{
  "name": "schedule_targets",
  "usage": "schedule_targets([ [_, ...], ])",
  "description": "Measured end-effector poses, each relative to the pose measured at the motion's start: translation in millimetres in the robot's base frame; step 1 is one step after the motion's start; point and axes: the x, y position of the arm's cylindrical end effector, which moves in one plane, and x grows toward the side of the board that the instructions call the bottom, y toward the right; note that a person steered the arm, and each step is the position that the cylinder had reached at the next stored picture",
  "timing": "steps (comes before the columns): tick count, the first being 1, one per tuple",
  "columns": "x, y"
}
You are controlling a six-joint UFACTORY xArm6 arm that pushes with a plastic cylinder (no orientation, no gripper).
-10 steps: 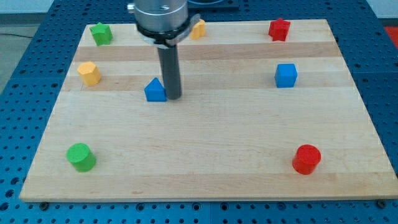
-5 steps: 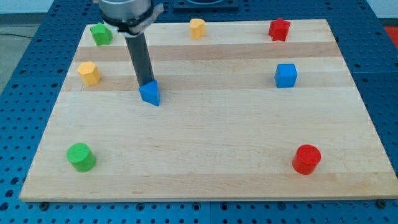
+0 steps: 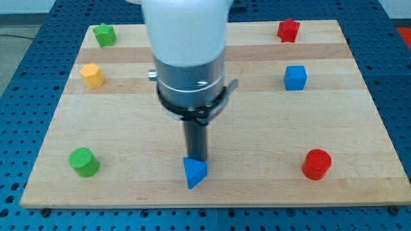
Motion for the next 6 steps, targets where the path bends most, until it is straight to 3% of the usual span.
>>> schedule_targets([
  [2, 22, -81],
  [4, 13, -159],
  [6, 13, -183],
])
